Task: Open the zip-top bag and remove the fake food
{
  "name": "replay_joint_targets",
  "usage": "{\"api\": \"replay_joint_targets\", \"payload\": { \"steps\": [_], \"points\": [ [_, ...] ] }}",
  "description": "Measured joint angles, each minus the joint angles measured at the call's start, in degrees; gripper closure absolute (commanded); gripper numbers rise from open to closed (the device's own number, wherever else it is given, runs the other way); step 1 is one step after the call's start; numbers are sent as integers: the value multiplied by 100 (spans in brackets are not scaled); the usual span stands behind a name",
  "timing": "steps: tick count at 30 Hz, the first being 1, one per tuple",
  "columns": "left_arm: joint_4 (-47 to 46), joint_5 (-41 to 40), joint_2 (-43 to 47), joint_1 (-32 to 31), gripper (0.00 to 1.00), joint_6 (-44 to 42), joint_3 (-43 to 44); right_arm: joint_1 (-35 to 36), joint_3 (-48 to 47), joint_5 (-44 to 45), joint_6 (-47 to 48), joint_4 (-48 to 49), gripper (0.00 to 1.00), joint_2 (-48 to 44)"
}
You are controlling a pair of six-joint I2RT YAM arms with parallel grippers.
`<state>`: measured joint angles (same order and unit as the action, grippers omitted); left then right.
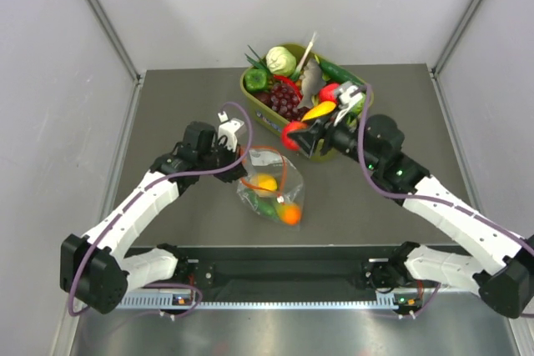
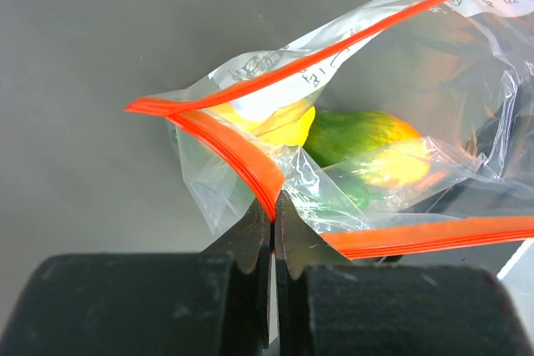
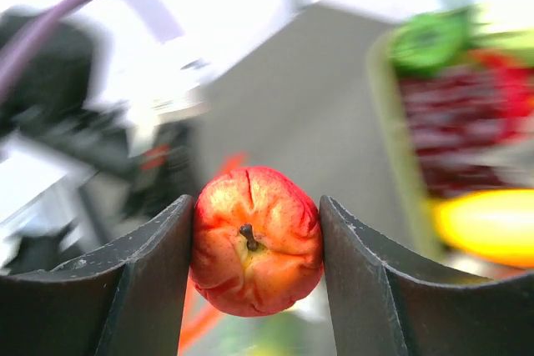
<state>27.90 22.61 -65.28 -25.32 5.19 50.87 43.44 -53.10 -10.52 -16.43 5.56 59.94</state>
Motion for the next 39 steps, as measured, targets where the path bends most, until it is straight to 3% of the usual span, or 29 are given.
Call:
{"api": "replay_joint_targets", "payload": {
  "steps": [6,14,24,34,39],
  "points": [
    [4,0,0,22,100,0,0,-1305,-258,-83,138,-44,59,304],
    [9,7,0,44,100,0,0,-2275,-1215,-289,188,210,59,1827],
    [15,37,-2,50,100,0,0,-2461,-2559,-461,238,378,57,3788],
    [17,48,-111,66,100,0,0,-2461,-3510,-621,229,603,52,4743],
    [20,50,-114,68,100,0,0,-2422,-3810,-643,260,568,36,5090]
  ]
}}
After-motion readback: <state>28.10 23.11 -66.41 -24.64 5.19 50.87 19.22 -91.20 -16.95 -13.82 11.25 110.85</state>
